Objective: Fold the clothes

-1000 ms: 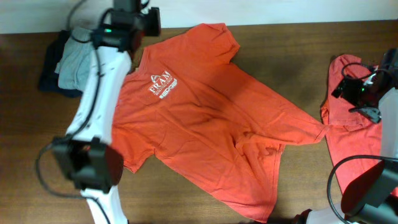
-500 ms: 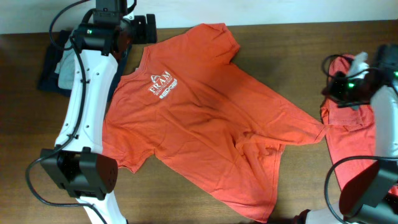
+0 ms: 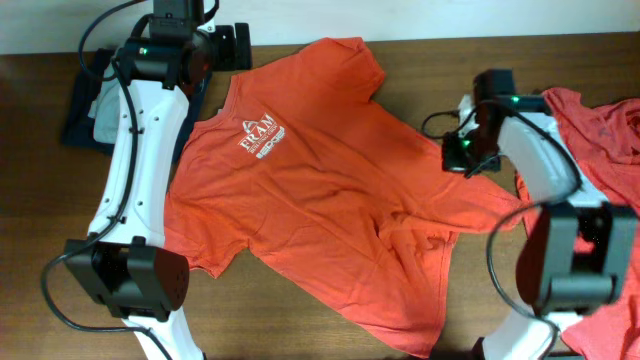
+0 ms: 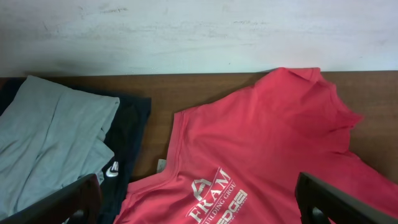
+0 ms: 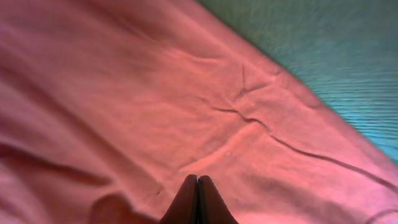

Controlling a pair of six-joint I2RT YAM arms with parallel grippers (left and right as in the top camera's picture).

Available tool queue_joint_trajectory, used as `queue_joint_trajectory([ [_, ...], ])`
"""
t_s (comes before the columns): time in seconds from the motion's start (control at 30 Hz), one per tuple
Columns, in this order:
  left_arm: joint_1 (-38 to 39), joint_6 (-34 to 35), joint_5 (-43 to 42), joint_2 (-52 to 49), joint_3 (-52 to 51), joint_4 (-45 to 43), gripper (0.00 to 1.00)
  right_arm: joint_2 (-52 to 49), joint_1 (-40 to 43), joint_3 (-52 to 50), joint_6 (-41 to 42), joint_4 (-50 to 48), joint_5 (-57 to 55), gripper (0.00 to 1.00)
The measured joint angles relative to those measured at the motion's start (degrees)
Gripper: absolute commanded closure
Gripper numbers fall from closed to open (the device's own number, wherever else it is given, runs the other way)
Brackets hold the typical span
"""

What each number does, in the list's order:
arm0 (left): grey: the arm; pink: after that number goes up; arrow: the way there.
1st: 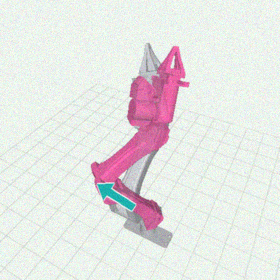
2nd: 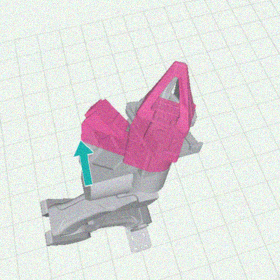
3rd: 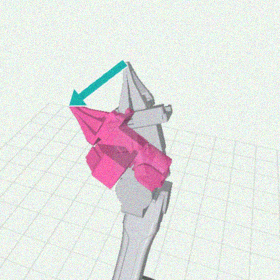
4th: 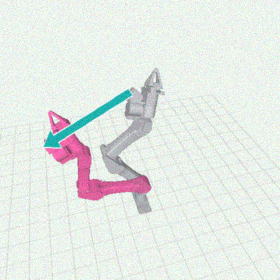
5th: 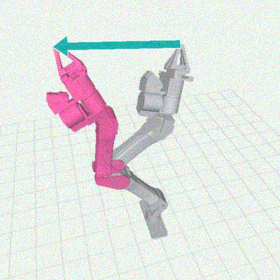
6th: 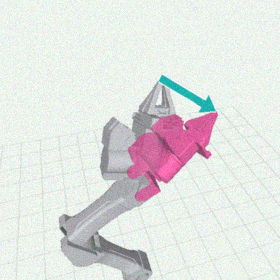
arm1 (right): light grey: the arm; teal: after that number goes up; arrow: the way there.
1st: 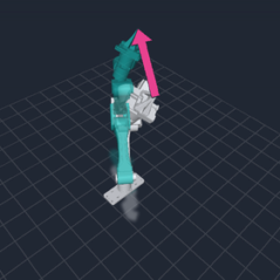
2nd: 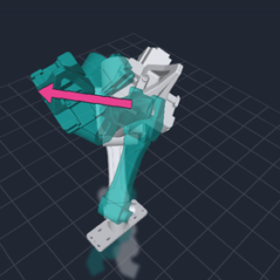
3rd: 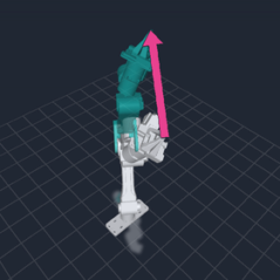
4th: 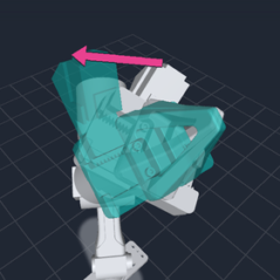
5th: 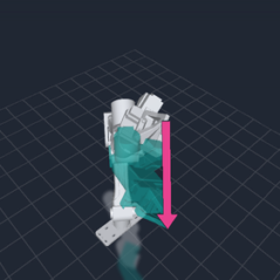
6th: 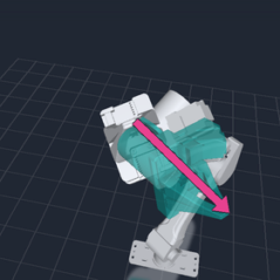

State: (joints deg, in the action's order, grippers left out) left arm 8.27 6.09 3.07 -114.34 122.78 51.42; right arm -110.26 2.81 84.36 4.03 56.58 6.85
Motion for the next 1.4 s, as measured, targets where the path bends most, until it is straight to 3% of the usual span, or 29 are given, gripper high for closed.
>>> queue_joint_trajectory([
  [0.37,0.0,0.0,0.0,0.0,0.0,0.0,0.01,-10.3,1.6,-0.2,0.0,-6.0,-1.7,0.96],
  [0.73,0.0,0.0,0.0,0.0,0.0,0.0,0.01,-11.3,1.5,0.8,0.5,-9.5,-3.2,0.96],
  [1.13,0.0,0.0,0.0,0.0,0.0,0.0,0.01,-16.7,1.5,4.0,0.5,-29.5,-7.9,0.96],
  [1.4,0.0,0.0,0.0,0.0,0.0,0.0,0.01,-19.1,1.3,7.4,0.0,-32.5,-12.9,0.96],
])
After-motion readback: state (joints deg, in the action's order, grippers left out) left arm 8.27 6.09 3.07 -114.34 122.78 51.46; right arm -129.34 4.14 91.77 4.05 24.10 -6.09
